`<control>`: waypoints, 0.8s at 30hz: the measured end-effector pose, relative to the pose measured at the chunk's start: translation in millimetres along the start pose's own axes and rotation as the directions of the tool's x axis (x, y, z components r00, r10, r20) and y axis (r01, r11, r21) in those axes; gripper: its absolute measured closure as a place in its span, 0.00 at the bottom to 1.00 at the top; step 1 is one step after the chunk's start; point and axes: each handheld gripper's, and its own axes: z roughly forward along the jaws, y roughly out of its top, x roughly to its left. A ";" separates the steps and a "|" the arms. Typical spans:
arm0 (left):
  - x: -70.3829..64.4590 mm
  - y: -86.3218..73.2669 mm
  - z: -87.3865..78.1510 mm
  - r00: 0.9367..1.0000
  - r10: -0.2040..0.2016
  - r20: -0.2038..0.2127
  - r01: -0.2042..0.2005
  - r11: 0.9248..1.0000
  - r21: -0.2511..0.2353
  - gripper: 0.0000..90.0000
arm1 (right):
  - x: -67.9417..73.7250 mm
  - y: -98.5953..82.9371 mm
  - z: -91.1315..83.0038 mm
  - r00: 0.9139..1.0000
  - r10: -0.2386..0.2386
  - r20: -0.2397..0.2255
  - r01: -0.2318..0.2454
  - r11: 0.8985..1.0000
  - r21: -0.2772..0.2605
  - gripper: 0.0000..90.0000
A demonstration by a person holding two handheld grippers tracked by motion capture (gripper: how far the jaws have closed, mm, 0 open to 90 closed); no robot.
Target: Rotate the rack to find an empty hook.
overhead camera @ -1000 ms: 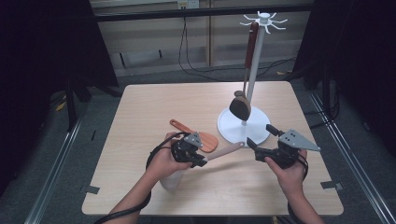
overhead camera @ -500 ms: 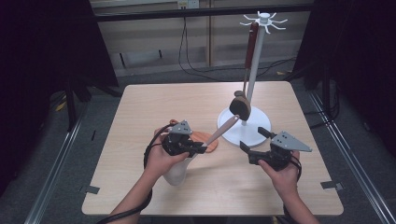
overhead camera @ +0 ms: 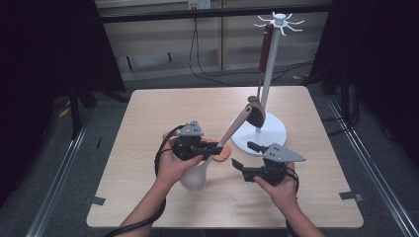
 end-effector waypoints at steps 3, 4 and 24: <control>-2.0 2.6 0.7 1.000 -0.004 0.003 0.004 1.000 -0.014 0.87 | 7.1 0.1 7.5 1.000 0.008 -0.022 -0.008 1.000 0.005 0.24; -2.8 3.0 1.3 1.000 -0.007 0.003 0.007 1.000 -0.021 0.87 | 9.6 0.2 10.7 0.999 0.012 -0.039 -0.012 1.000 0.001 0.25; -14.6 9.7 3.7 1.000 -0.024 -0.004 0.024 0.993 -0.116 0.87 | 26.4 0.9 33.2 0.987 0.090 -0.130 -0.093 0.995 -0.017 0.63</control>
